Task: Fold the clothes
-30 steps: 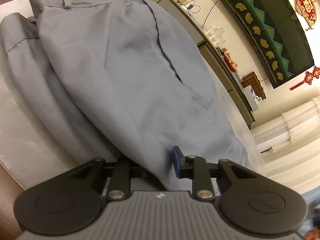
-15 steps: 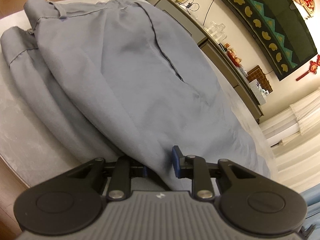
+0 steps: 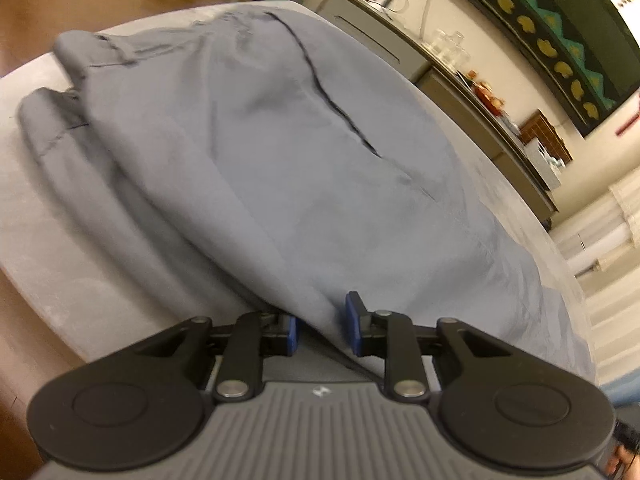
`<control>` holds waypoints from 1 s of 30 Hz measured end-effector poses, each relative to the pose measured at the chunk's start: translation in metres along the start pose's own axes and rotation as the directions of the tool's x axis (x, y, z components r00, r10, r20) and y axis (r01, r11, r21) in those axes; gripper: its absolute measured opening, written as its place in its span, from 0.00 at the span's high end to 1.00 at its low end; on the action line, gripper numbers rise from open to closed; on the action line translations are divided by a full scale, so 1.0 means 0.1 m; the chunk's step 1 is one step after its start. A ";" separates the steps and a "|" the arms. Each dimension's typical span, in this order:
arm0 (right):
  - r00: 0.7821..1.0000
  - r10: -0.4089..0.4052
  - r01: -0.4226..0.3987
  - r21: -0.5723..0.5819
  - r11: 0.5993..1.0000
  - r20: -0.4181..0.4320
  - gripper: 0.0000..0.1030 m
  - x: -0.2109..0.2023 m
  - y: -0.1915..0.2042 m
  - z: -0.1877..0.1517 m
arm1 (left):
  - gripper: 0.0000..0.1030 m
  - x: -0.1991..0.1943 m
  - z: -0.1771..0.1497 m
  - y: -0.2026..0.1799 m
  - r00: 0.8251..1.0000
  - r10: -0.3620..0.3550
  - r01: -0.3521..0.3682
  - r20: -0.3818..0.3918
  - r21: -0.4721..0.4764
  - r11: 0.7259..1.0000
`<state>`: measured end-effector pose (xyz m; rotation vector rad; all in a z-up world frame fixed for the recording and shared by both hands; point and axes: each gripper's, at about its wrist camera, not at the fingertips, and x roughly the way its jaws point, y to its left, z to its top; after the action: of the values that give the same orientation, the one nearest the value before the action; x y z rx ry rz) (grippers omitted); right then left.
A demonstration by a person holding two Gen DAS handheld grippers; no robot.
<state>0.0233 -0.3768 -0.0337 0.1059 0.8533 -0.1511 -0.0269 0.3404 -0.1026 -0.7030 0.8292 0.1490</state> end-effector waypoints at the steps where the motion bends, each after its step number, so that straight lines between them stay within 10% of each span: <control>1: 1.000 -0.006 0.006 -0.013 1.000 -0.016 0.94 0.03 0.00 -0.02 | 0.73 -0.05 0.00 0.04 1.000 0.005 -0.005 0.011 -0.021 1.000; 4: 1.000 -0.003 0.003 0.008 1.000 -0.022 0.88 0.00 -0.06 -0.07 | 0.70 -0.18 0.02 0.17 0.999 0.022 -0.019 0.043 -0.086 0.996; 5: 1.000 -0.009 0.010 0.044 0.999 -0.016 0.67 -0.04 -0.11 -0.06 | 0.70 -0.26 0.02 0.25 0.997 0.021 -0.013 0.069 -0.123 0.992; 8: 0.998 0.042 -0.052 0.214 0.975 0.050 0.47 -0.29 -0.28 -0.11 | 0.63 -0.51 0.03 0.46 0.985 0.031 0.011 0.169 -0.242 0.970; 11: 0.961 0.207 -0.268 0.447 0.854 0.181 0.20 -0.66 -0.47 -0.30 | 0.49 -0.62 0.02 0.58 0.981 0.048 0.012 0.188 -0.310 0.951; 17: 0.905 0.393 -0.399 0.638 0.659 0.160 0.15 -0.71 -0.30 -0.80 | 0.44 -0.44 0.02 0.59 0.992 0.083 -0.049 0.097 -0.308 0.950; 20: 0.923 0.379 -0.316 0.690 0.651 0.065 0.15 -0.53 -0.13 -0.97 | 0.40 -0.38 0.05 0.59 0.991 0.054 -0.013 0.122 -0.312 0.950; 27: 0.952 0.255 -0.300 0.673 0.676 0.168 0.14 -0.31 0.10 -0.91 | 0.30 -0.12 0.24 0.46 0.989 -0.010 0.052 0.147 -0.285 0.957; 29: 0.955 0.231 -0.297 0.614 0.732 0.187 0.16 -0.20 0.24 -0.83 | 0.41 -0.05 0.29 0.47 0.989 -0.009 0.050 0.151 -0.271 0.961; 30: 0.957 0.215 -0.289 0.574 0.766 0.195 0.23 -0.14 0.31 -0.79 | 0.65 -0.02 0.31 0.48 0.989 -0.001 0.040 0.150 -0.259 0.965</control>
<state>-0.0387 -0.3325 -0.0736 0.8049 0.6368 -0.1671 -0.0276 0.3965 -0.1112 -0.9371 0.6649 0.2926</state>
